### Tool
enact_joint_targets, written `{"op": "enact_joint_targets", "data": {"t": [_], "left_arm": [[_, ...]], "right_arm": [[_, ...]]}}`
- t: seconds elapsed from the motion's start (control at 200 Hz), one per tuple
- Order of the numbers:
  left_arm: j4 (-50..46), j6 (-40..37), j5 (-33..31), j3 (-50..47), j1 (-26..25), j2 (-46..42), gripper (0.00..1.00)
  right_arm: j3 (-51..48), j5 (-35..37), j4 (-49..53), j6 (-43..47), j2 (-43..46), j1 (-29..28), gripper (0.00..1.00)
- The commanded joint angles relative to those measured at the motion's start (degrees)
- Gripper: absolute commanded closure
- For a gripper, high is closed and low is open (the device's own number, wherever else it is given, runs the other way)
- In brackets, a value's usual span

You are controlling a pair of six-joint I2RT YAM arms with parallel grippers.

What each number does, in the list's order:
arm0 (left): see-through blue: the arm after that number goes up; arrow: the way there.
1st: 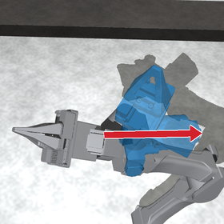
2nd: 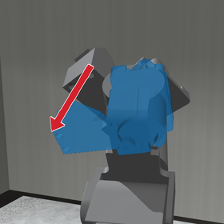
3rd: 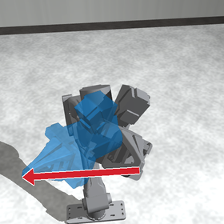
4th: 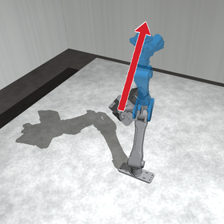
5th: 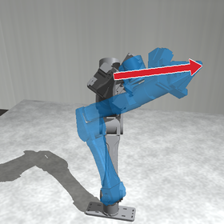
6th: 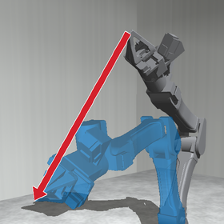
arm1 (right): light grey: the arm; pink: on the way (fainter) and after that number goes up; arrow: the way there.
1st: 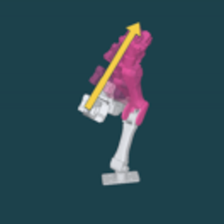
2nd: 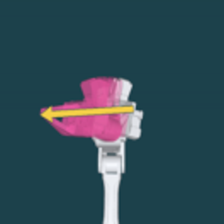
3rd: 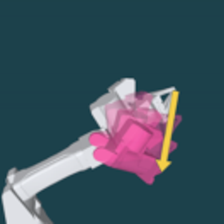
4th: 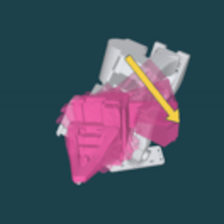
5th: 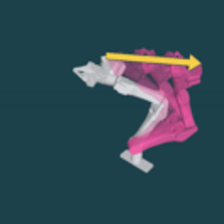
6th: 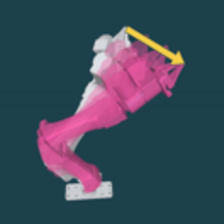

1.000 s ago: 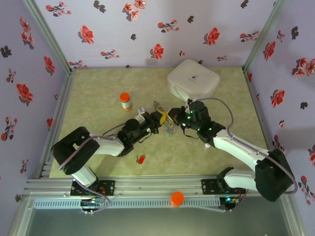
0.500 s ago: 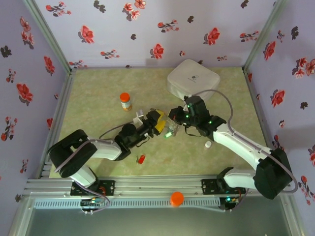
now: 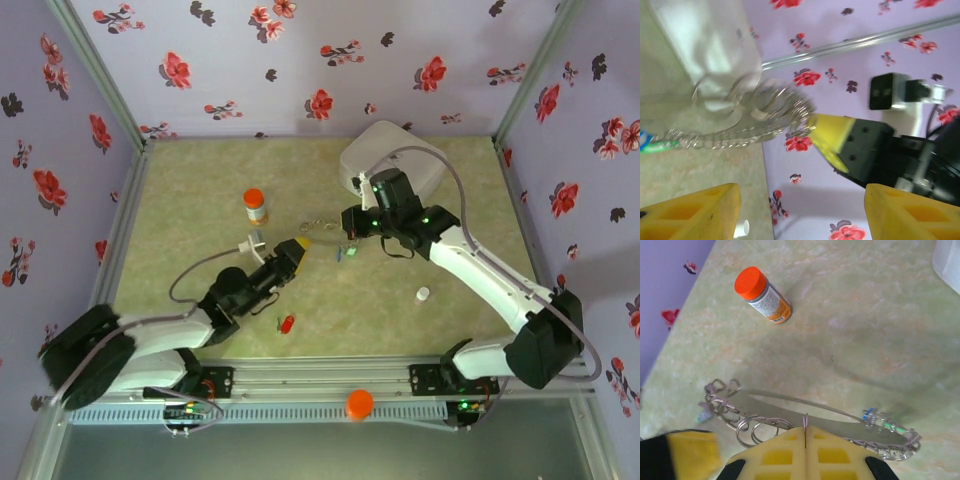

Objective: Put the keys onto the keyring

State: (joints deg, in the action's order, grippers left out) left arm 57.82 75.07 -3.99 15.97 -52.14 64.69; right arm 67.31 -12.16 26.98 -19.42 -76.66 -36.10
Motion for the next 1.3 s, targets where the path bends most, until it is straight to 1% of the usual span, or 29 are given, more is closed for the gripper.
{"op": "enact_joint_targets", "data": {"t": [0.0,0.065,0.11,0.185,0.26,0.335,0.415,0.545,0.67,0.71,0.76,0.84,0.93,0.995,1.03,1.075,1.165,1.21,1.295], "left_arm": [[-21.69,-19.33,0.2,4.52,0.85,-10.84,0.34],[-32.47,-26.93,0.36,7.45,1.77,-16.91,0.34],[-38.05,-29.89,0.61,9.04,2.85,-19.87,0.34],[-45.4,-33.96,2.89,12.1,5.84,-22.82,0.35],[-52.91,-39.88,6.87,16.61,8.87,-22.77,0.37],[-58.98,-48.93,9.89,20.91,10.52,-20.85,0.38],[-62.89,-58.54,12.98,24.57,12.63,-16.67,0.39],[-63.22,-69.59,20.29,28.62,17.58,-7.38,0.45],[-62.29,-80.45,28.59,31.79,19.35,0.03,0.47],[-63.1,-82.75,30.33,32.86,19.8,1.84,0.5],[-64.33,-85.7,32.13,33.89,20.29,3.39,0.55],[-65.19,-88.94,35.8,33.75,21.47,4.17,0.56],[-65.01,-92.53,39.46,32.06,21.77,3.71,0.58],[-64.06,-95.74,43.32,30.02,21.81,3.44,0.6],[-62.67,-95.94,44.49,28.99,21.84,3.34,0.61],[-61.19,-95.75,45.39,28.11,21.81,3.53,0.65],[-61.1,-96.66,48.62,27.89,21.74,4.63,0.68],[-61.07,-97.33,50.24,27.89,21.73,5.38,0.71],[-60.26,-97.73,51.06,27.72,21.55,6.48,0.73]], "right_arm": [[3.83,0.52,3.19,10.78,0.25,0.26,1.0],[4.01,-0.34,3.82,13.18,0.61,0.24,1.0],[3.91,-1.15,3.91,14.48,0.9,0.16,1.0],[3.51,-2.2,3.87,16.28,1.34,0.15,1.0],[2.53,-3.28,3.12,17.83,2.17,0.06,1.0],[0.34,-4.17,0.7,19.09,3.58,0.08,1.0],[-2.27,-5.38,-2.52,19.84,4.88,-0.03,1.0],[-4.73,-9.19,-5.63,20.71,5.47,-0.02,1.0],[-7.06,-12.28,-8.19,21.16,5.55,-0.42,1.0],[-7.95,-12.79,-8.96,21.62,5.65,-1.22,1.0],[-8.73,-11.58,-9.14,23.43,5.73,-3.3,1.0],[-9.37,-10.73,-9.07,25.42,5.33,-5.65,1.0],[-10.72,-11.2,-11.3,26.42,5.13,-6.64,1.0],[-11.41,-12.33,-13.12,26.76,5.13,-6.94,1.0],[-11.48,-12.83,-13.52,27.16,5.05,-7.12,1.0],[-11.14,-13.15,-13.03,28.11,4.71,-7.44,1.0],[-11.22,-13.5,-12.72,29.89,4.61,-8.16,1.0],[-11.49,-13.74,-12.83,30.67,4.59,-8.49,1.0],[-12.1,-15.22,-12.81,32.11,4.34,-8.87,1.0]]}}
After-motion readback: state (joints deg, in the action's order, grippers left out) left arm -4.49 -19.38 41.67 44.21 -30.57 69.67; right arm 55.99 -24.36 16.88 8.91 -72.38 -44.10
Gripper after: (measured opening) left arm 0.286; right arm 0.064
